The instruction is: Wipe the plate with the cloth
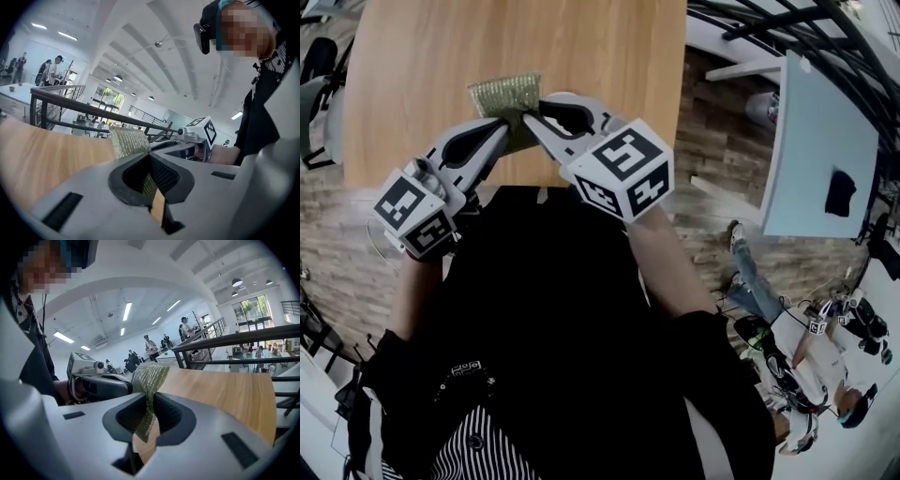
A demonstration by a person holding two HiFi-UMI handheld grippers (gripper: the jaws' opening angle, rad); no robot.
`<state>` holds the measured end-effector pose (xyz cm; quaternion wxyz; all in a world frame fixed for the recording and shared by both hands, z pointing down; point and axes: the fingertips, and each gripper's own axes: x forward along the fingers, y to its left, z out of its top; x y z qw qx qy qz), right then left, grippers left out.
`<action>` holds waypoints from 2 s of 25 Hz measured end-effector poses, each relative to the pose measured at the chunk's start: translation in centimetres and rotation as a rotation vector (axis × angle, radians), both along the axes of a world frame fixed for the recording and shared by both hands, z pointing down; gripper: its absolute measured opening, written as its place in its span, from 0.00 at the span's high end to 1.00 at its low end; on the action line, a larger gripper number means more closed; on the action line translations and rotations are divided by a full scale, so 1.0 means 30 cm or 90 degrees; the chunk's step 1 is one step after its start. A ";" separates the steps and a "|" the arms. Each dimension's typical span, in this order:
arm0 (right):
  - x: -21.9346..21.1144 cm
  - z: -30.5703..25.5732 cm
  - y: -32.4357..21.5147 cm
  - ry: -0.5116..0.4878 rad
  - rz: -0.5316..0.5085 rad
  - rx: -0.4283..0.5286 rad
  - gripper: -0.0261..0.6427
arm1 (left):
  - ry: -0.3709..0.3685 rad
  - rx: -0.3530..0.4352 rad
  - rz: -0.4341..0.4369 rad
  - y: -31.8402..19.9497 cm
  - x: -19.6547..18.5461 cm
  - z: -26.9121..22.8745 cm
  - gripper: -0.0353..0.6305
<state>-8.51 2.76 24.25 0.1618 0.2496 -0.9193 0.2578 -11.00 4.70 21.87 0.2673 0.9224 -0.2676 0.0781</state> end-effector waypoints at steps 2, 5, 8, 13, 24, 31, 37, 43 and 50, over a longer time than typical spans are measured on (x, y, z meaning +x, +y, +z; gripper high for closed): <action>-0.036 0.005 -0.018 0.009 0.007 -0.004 0.90 | 0.005 -0.003 0.007 -0.023 -0.042 0.010 0.96; -0.059 0.006 -0.050 0.035 0.023 -0.002 0.90 | 0.011 -0.001 0.035 -0.066 -0.066 0.026 0.96; -0.032 -0.002 -0.069 0.045 0.049 -0.013 0.90 | 0.018 -0.002 0.092 -0.101 -0.042 0.039 0.96; 0.099 0.011 -0.116 0.082 0.089 -0.039 0.90 | 0.029 -0.025 0.183 -0.169 0.096 0.067 0.96; 0.274 0.115 -0.126 0.094 0.123 -0.081 0.90 | -0.001 -0.077 0.279 -0.156 0.292 0.188 0.96; 0.337 0.169 -0.123 0.079 0.135 -0.094 0.90 | -0.014 -0.083 0.285 -0.158 0.356 0.248 0.96; 0.295 0.189 -0.152 0.080 0.129 -0.112 0.90 | -0.028 -0.097 0.269 -0.187 0.321 0.275 0.96; 0.296 0.295 -0.136 0.079 0.130 -0.141 0.90 | -0.048 -0.133 0.279 -0.166 0.325 0.378 0.96; 0.303 0.426 -0.130 0.086 0.133 -0.178 0.90 | -0.071 -0.164 0.298 -0.149 0.333 0.502 0.96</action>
